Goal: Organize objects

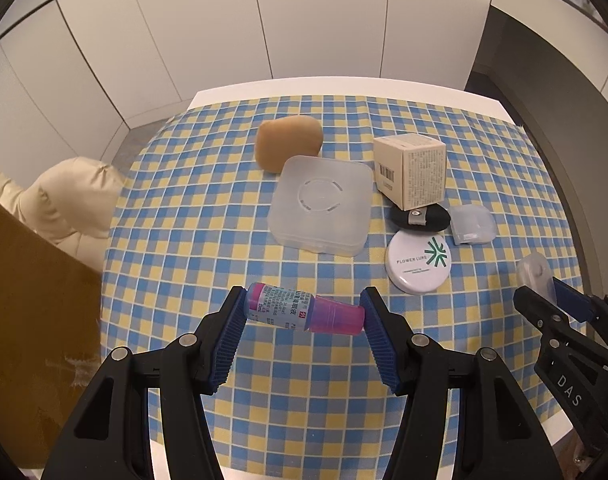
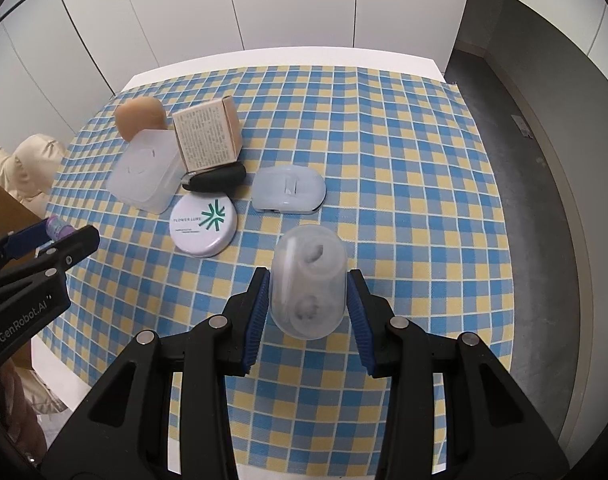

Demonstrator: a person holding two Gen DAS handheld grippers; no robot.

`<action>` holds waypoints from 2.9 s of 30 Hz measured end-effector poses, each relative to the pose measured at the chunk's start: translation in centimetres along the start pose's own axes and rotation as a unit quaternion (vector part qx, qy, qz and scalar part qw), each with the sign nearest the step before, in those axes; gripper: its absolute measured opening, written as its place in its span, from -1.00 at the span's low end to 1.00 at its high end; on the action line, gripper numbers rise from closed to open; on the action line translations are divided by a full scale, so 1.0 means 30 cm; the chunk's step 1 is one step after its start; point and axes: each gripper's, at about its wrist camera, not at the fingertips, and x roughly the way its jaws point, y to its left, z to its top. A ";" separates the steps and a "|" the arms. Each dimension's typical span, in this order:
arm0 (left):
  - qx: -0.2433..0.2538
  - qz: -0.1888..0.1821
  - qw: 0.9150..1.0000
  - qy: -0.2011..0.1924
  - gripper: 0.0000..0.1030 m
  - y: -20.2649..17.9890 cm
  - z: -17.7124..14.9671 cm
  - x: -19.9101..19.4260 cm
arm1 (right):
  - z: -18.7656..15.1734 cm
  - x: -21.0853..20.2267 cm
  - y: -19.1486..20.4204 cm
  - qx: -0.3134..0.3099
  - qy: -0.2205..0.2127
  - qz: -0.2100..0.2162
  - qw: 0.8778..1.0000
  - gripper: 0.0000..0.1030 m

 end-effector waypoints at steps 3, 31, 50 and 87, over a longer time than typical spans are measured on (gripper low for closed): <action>-0.005 0.000 1.000 0.000 0.13 0.009 0.009 -0.016 | 0.025 -0.028 -0.024 0.004 -0.003 -0.005 1.000 -0.22; -0.063 -0.003 0.998 -0.028 0.13 0.146 0.149 -0.357 | 0.105 -0.411 0.015 0.019 -0.042 0.013 0.999 -0.22; -0.077 -0.028 0.993 -0.081 0.13 0.188 0.290 -0.783 | 0.278 -0.836 0.067 0.014 -0.089 0.016 0.996 -0.22; -0.046 -0.045 0.988 -0.142 0.13 0.164 0.276 -1.192 | 0.271 -1.204 0.104 -0.018 -0.146 -0.017 0.989 -0.22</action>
